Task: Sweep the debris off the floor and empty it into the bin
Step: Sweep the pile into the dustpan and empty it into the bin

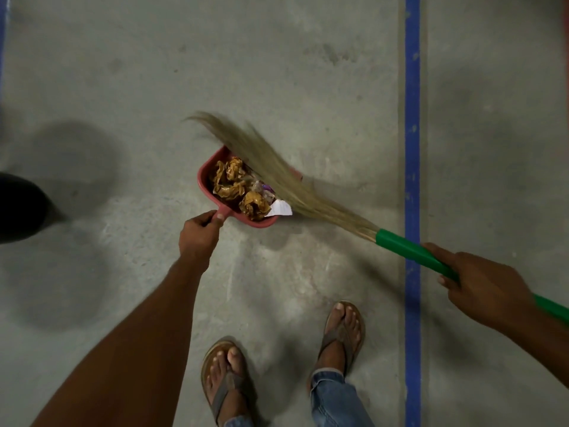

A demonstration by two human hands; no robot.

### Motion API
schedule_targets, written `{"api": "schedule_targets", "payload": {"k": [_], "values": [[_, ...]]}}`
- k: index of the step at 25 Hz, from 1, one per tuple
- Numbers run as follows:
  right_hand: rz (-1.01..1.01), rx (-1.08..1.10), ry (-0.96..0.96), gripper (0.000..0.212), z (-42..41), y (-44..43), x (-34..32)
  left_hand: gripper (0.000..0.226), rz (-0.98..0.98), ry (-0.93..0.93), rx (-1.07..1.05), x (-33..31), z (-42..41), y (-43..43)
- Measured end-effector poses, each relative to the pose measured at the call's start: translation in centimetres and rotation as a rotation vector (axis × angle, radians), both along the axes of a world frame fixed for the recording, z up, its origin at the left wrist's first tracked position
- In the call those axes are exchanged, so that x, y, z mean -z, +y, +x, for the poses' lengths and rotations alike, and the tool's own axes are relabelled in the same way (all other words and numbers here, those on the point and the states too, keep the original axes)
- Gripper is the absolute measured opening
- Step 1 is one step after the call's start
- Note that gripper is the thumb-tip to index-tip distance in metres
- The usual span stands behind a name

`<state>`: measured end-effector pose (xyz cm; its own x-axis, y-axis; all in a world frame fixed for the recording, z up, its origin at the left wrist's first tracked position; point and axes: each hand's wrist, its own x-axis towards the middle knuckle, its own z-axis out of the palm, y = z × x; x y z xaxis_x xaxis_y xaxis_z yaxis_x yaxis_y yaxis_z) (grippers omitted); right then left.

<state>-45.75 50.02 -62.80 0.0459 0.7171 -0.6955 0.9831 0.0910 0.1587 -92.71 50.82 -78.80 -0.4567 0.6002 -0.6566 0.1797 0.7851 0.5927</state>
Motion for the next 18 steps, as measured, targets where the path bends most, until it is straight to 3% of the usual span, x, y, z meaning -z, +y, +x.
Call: {"api": "schedule_targets", "payload": {"k": [2,5,8,11,13,18], "values": [[0.07,0.036,0.02,0.067,0.8,-2.8,-0.9,0.04,0.03,-0.04,0.012,-0.2,-0.2,-0.4],[0.12,0.232,0.114,0.063,3.5,-5.8,-1.3,0.007,0.094,-0.098,0.053,-1.0,-0.4,-1.3],[0.197,0.348,0.116,0.064,7.0,-5.1,0.5,0.007,0.089,-0.113,0.034,-1.4,-1.5,-3.2],[0.274,0.334,0.127,0.068,4.8,-1.2,0.4,0.037,0.054,-0.122,0.027,-1.7,-3.3,-6.1],[0.264,0.312,0.136,0.066,1.1,1.6,0.2,0.041,0.023,-0.086,0.032,-1.6,-4.7,-7.8],[0.01,0.07,0.039,0.072,-3.7,2.3,2.5,0.044,-0.002,-0.053,0.017,-1.3,-5.7,-8.8]]}}
